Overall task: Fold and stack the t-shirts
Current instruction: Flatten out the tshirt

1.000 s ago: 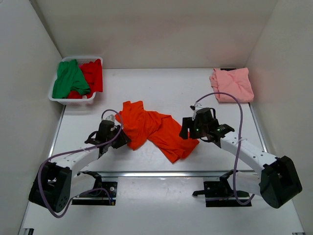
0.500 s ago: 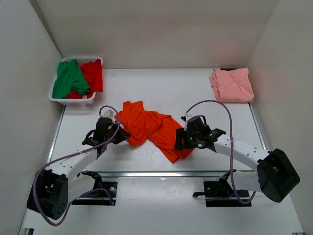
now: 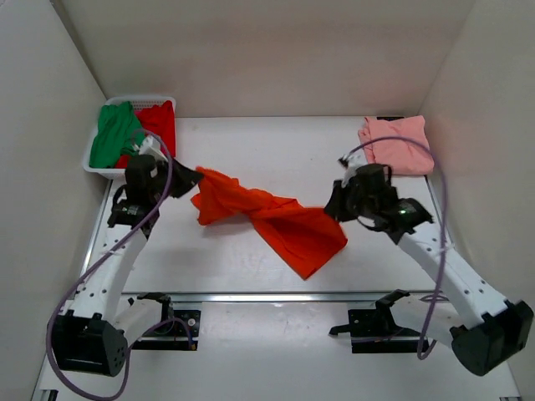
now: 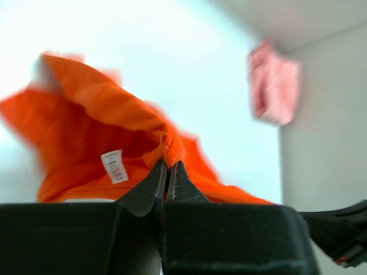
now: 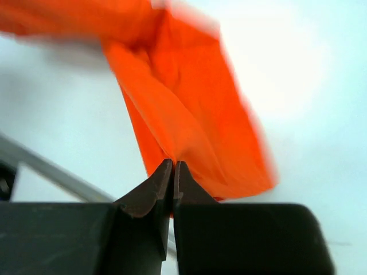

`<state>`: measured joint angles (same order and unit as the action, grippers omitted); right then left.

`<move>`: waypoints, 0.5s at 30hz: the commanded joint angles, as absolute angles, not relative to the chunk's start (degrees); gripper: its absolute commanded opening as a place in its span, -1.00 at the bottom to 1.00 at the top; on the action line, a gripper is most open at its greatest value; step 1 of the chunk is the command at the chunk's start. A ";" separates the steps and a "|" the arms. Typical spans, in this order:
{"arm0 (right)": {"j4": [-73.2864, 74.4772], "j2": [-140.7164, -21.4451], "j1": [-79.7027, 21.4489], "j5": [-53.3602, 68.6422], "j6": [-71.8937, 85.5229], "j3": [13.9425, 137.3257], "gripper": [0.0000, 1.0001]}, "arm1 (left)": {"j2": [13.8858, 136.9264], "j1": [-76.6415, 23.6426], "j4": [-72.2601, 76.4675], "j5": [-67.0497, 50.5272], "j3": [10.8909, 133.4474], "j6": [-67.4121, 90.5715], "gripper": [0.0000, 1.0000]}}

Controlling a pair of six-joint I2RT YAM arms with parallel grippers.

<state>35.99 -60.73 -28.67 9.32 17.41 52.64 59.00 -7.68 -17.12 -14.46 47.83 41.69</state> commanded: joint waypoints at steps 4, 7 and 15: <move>40.61 -50.47 -19.70 7.72 8.62 68.02 -0.99 | 51.17 -6.32 -22.41 -11.71 65.11 41.30 -1.00; 39.81 -46.16 -15.56 11.15 7.56 70.13 -0.99 | 45.46 -7.29 -21.71 -5.20 67.58 42.36 -1.00; 44.56 -41.92 1.15 22.24 3.68 81.28 -1.00 | 42.89 -10.81 -32.33 8.24 83.48 40.17 -1.00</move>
<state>43.68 -42.15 -1.74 17.72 6.17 75.64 41.89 -9.41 -26.83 0.19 78.83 41.08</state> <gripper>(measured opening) 0.009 0.070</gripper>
